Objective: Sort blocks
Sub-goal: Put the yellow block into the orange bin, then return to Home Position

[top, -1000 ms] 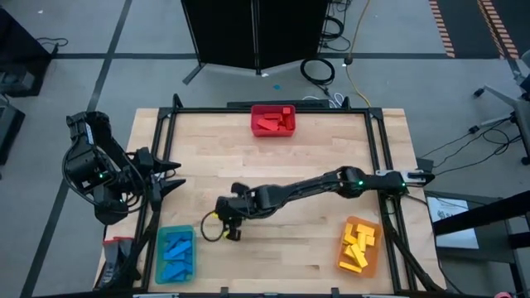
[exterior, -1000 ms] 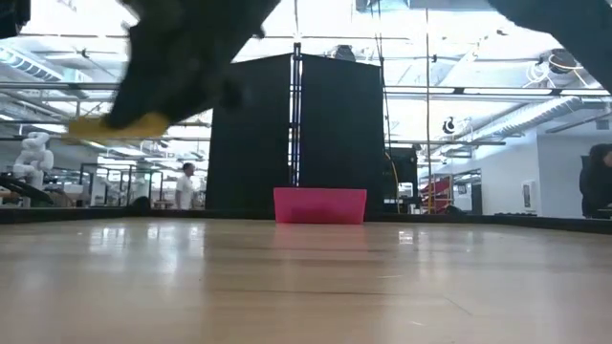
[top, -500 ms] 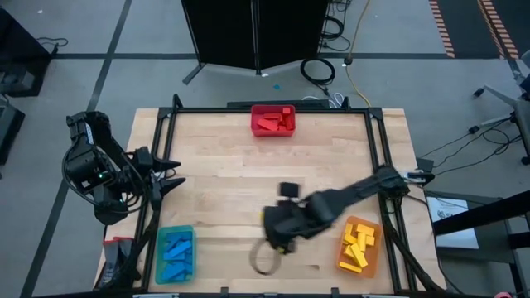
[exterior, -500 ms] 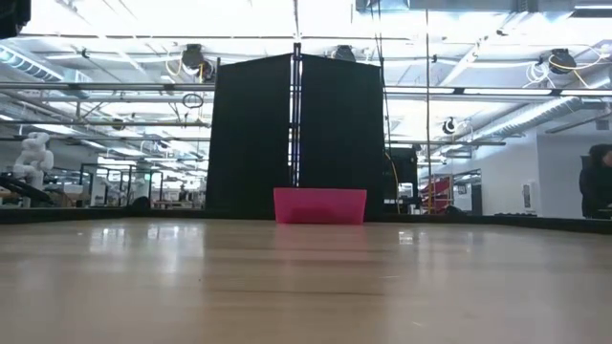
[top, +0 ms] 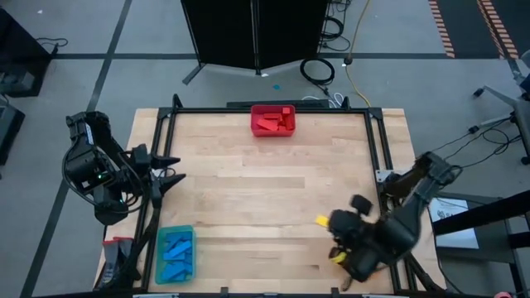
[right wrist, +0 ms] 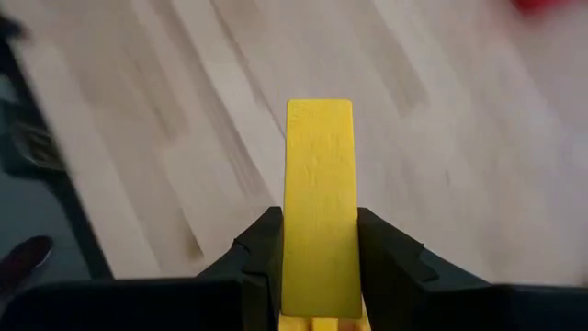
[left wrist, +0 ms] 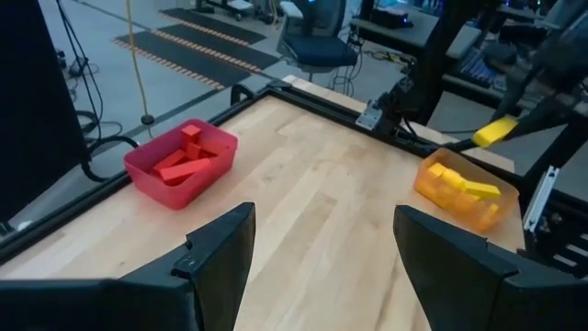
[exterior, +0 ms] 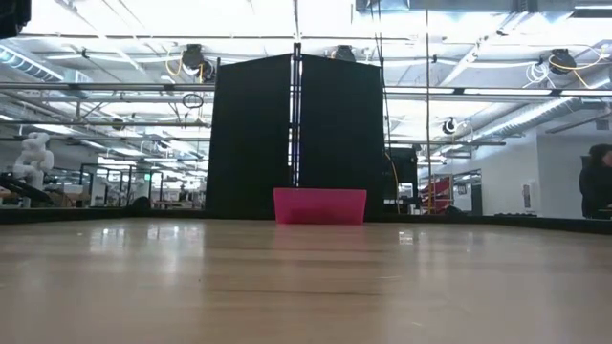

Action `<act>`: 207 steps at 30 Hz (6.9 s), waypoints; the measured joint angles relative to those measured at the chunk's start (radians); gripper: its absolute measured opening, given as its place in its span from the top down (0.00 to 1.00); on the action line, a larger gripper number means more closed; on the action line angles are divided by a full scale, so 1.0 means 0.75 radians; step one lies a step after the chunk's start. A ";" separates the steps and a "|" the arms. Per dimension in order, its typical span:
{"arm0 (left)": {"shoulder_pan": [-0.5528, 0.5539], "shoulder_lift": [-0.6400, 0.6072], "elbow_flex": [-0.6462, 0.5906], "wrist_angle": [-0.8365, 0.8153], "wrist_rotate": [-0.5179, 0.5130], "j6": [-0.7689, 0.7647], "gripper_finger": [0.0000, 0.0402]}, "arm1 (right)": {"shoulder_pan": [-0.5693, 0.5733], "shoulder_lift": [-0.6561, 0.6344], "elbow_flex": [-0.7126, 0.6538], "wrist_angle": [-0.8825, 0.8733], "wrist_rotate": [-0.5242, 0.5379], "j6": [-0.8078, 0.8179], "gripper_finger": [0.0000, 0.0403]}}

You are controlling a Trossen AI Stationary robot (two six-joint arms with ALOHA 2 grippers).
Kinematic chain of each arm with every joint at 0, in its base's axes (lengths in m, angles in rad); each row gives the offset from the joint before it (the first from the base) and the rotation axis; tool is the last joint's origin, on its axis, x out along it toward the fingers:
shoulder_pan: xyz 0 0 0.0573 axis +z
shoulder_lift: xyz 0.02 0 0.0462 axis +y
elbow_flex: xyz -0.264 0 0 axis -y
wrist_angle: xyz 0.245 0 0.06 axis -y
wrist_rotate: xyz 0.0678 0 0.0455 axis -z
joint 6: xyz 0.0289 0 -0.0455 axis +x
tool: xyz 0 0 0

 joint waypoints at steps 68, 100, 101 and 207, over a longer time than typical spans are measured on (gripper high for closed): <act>-0.004 -0.117 0.082 1.246 0.629 1.618 0.34 | 0.387 -0.218 0.546 0.177 1.095 -1.273 0.28; -0.001 -1.062 -0.916 1.829 1.071 1.720 0.34 | 0.088 -2.061 -1.804 2.267 -0.057 -1.879 0.28; -0.001 -1.121 -0.939 1.839 1.064 1.716 0.34 | 0.088 -2.135 -1.824 2.257 -0.057 -1.887 0.28; 1.658 -1.162 -1.700 1.932 1.632 1.421 0.34 | -0.926 -2.158 -2.426 2.127 -0.762 -1.386 0.28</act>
